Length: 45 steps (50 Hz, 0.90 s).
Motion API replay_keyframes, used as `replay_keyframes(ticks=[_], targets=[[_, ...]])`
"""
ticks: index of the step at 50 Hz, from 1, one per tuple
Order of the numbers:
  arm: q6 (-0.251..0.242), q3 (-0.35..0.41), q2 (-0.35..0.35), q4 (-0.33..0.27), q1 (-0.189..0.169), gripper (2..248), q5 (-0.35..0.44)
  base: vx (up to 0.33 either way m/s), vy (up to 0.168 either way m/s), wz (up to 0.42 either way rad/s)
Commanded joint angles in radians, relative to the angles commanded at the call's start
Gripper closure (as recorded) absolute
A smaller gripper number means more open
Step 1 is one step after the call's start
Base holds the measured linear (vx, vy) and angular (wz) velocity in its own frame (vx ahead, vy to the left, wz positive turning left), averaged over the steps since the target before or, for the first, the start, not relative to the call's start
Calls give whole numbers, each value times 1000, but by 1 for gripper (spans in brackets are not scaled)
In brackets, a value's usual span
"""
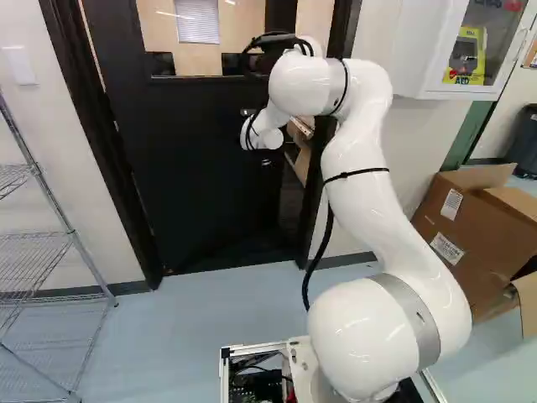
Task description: Open the door and move inside
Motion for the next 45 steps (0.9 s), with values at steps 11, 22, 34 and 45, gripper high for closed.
replay_keyframes(ticks=[11, 22, 34, 45], targets=[[0, 75, 54, 0, -4, 3, 0, 0, 0, 0], [0, 148, 107, 0, -8, 3, 0, 0, 0, 0], [0, 225, 165, 0, -14, 3, 0, 0, 0, 0], [0, 292, 215, 0, -19, 3, 0, 0, 0, 0]])
